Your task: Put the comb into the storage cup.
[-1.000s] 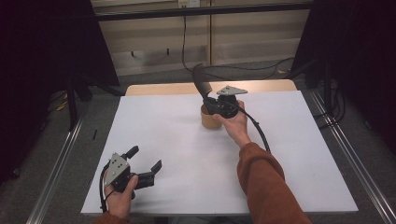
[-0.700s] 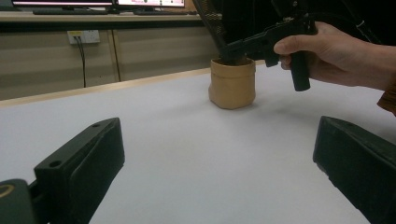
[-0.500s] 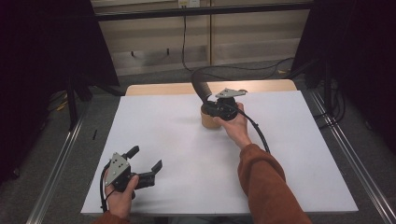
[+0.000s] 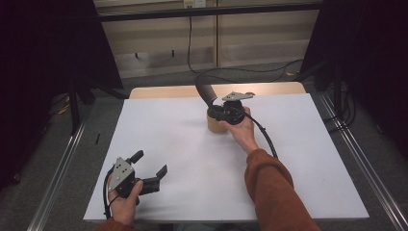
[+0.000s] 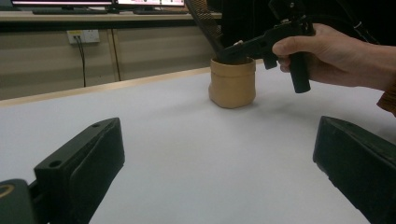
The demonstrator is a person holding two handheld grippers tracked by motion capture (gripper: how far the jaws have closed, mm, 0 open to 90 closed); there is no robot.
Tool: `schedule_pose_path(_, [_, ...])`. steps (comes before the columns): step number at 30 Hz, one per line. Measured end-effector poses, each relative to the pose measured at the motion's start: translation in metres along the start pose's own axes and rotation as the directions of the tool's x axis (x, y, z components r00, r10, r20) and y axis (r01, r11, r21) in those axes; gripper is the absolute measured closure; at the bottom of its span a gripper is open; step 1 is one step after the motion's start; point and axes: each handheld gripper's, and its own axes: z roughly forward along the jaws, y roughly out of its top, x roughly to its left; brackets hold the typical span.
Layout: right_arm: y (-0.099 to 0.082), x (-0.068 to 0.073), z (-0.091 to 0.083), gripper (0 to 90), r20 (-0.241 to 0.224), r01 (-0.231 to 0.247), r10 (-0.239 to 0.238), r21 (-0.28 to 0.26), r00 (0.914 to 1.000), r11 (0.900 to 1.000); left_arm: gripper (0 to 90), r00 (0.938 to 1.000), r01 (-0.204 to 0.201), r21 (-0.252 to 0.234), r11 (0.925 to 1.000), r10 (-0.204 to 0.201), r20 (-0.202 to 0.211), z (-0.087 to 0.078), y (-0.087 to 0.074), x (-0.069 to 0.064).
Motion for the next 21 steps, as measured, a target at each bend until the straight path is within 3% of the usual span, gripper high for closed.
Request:
schedule_pose_path(6, [0.0, 0.0, -0.002, 69.2, -0.003, -0.015, 0.015, -0.012, 0.9999, 0.9998, 2.1, 1.0, 0.001, -0.002, 1.0, -0.001, 0.001, 0.0, 0.0, 0.0])
schedule_pose_path(21, [0.009, 0.003, -0.027, 62.7, 0.0, -0.015, 0.015, -0.081, 0.9999, 0.9966, 2.1, 1.0, 0.005, -0.011, 0.9999, -0.005, 0.0, 0.0, 0.0, 0.0])
